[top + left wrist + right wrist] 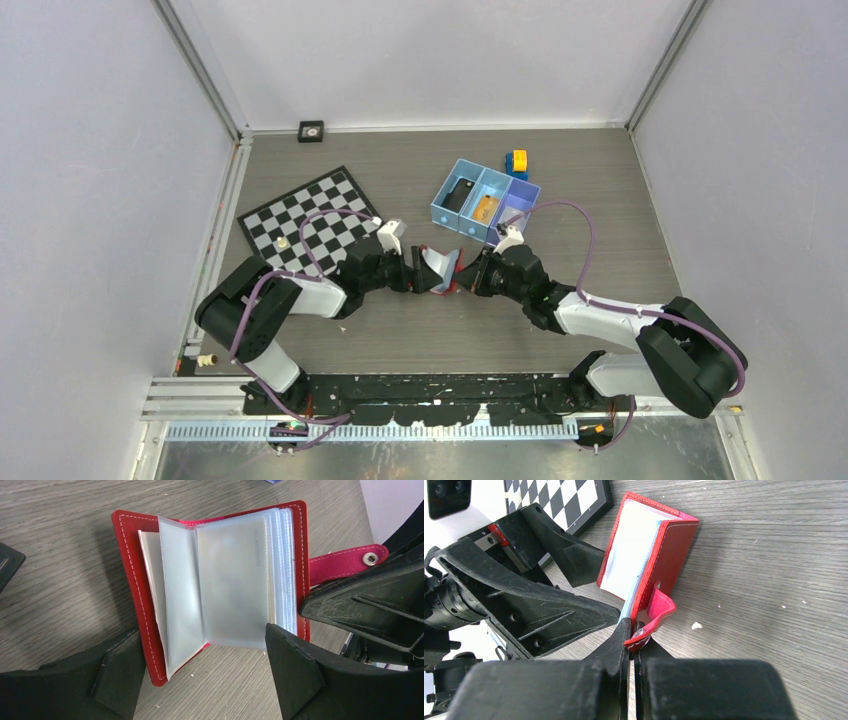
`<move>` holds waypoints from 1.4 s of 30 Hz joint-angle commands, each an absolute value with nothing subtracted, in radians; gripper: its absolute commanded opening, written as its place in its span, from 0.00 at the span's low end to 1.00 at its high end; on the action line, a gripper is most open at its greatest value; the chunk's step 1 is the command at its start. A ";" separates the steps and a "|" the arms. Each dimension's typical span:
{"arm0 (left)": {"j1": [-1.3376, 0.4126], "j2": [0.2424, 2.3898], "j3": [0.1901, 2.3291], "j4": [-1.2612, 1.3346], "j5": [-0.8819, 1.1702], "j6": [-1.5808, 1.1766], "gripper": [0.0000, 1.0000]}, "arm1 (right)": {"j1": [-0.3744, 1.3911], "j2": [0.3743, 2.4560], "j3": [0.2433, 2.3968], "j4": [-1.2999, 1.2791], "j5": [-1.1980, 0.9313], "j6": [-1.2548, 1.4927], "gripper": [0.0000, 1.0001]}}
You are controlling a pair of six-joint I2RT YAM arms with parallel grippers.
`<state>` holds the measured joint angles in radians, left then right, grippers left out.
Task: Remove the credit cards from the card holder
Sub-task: Remove the credit card from the card holder.
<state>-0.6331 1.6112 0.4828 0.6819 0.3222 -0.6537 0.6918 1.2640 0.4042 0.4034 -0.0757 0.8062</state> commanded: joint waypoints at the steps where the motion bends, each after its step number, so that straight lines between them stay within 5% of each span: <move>1: -0.638 1.569 0.521 0.693 0.330 -0.650 0.86 | 0.696 1.269 0.437 0.469 -0.082 0.787 0.01; 11: -0.646 1.589 0.554 0.624 0.300 -0.623 0.84 | 0.696 1.266 0.439 0.465 -0.086 0.785 0.00; 23: -0.658 1.590 0.601 0.484 0.224 -0.566 0.53 | 0.695 1.253 0.434 0.449 -0.069 0.780 0.01; 26: -0.659 1.580 0.592 0.479 0.206 -0.559 0.41 | 0.696 1.250 0.434 0.432 -0.042 0.776 0.13; 31: -0.658 1.563 0.553 0.551 0.224 -0.580 0.25 | 0.696 1.269 0.428 0.440 -0.037 0.777 0.60; 33: -0.658 1.559 0.539 0.567 0.223 -0.584 0.24 | 0.696 1.279 0.426 0.454 -0.044 0.779 0.69; 42: -0.659 1.549 0.487 0.624 0.206 -0.604 0.22 | 0.696 1.338 0.456 0.446 -0.044 0.784 0.70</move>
<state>-0.6529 1.5837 0.5163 0.5400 0.2218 -0.5957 0.6918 1.3148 0.4076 0.4030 -0.0605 0.7872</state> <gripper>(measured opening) 0.224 0.714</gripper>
